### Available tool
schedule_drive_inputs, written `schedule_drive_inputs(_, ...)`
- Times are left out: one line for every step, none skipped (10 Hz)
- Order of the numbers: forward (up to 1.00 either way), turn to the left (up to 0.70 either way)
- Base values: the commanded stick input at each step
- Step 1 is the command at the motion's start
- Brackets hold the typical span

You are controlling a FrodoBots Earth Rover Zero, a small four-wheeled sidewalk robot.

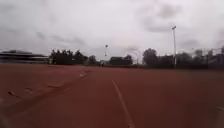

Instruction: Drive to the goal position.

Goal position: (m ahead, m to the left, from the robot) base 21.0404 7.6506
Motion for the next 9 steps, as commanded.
schedule_drive_inputs(0.50, 0.00)
schedule_drive_inputs(0.50, 0.00)
schedule_drive_inputs(0.50, 0.00)
schedule_drive_inputs(0.50, 0.00)
schedule_drive_inputs(0.50, 0.00)
schedule_drive_inputs(0.50, 0.00)
schedule_drive_inputs(0.50, 0.00)
schedule_drive_inputs(0.50, 0.00)
schedule_drive_inputs(0.50, 0.00)
